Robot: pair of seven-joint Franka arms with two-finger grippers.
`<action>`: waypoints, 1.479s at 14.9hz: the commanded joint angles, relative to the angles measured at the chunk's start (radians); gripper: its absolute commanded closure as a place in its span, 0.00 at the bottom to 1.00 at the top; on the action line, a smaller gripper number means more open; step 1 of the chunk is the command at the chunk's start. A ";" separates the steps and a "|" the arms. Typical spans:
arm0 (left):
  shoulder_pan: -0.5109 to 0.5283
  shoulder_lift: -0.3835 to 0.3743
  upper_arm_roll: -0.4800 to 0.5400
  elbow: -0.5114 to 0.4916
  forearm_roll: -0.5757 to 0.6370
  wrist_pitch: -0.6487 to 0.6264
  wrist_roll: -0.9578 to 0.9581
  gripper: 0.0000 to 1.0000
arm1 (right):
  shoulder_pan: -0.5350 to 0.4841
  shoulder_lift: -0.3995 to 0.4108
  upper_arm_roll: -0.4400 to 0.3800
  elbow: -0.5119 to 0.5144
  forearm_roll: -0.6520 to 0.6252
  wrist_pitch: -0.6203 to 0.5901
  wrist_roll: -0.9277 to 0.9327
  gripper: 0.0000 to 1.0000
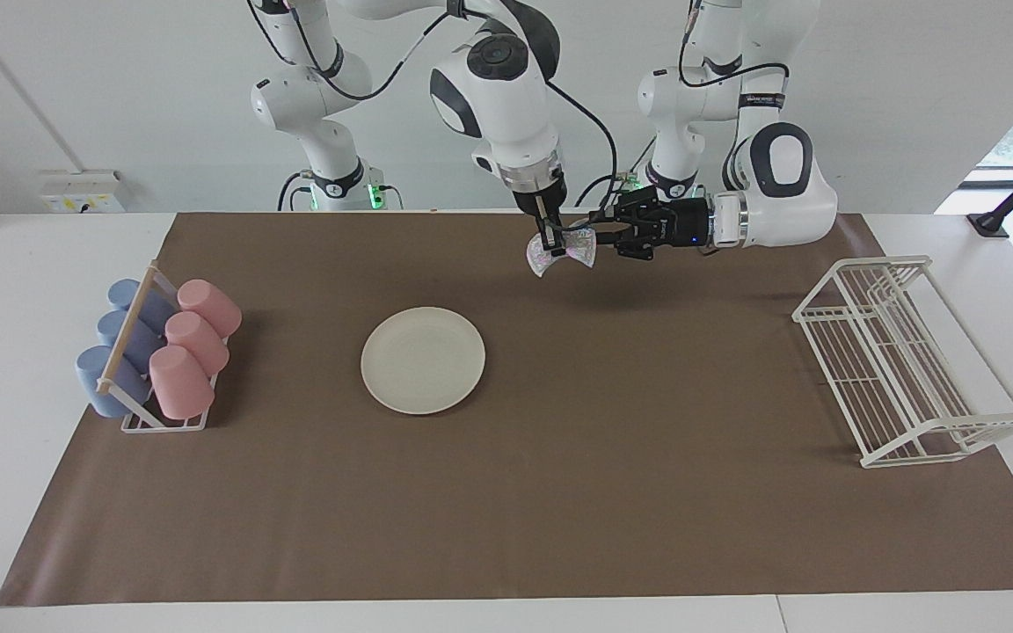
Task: Wipe plate with sponge
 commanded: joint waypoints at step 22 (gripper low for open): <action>0.030 -0.016 0.010 0.197 0.619 0.119 -0.339 0.00 | -0.229 0.068 -0.001 -0.410 -0.306 0.357 -0.068 1.00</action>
